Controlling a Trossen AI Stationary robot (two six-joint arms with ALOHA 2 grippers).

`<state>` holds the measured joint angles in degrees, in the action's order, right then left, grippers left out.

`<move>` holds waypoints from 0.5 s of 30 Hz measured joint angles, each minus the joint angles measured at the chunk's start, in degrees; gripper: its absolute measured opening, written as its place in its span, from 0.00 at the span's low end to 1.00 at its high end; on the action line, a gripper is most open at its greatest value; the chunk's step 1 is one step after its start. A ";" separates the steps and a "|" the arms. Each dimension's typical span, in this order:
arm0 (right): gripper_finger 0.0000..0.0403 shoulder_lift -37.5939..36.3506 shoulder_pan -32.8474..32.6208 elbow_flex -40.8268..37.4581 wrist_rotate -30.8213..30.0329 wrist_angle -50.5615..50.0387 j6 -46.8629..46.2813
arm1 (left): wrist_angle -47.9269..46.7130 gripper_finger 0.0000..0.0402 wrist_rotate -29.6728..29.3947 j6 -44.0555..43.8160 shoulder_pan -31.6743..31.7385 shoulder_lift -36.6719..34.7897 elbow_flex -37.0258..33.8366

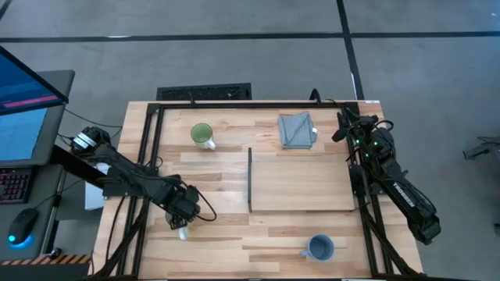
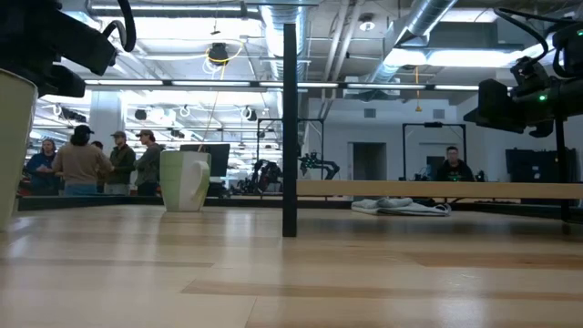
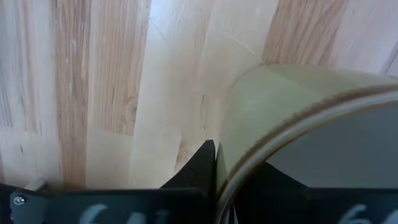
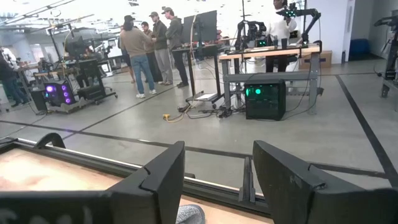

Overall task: Stack small to large cups/mugs on shelf
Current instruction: Put the light green mug on the shelf

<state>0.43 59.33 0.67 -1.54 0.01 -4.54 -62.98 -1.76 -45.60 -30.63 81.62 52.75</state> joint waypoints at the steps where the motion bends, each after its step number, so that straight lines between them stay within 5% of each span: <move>1: 0.53 0.00 -0.01 0.02 0.00 0.00 0.00 | 0.07 0.05 -0.02 -0.02 0.00 0.01 -0.03; 15: 0.53 0.00 -0.01 0.01 0.00 0.00 -0.01 | 1.10 0.04 0.13 3.18 0.04 0.01 -0.01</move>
<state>0.43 59.32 0.68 -1.54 0.01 -4.54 -61.88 -1.63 -42.43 -30.59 81.64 52.74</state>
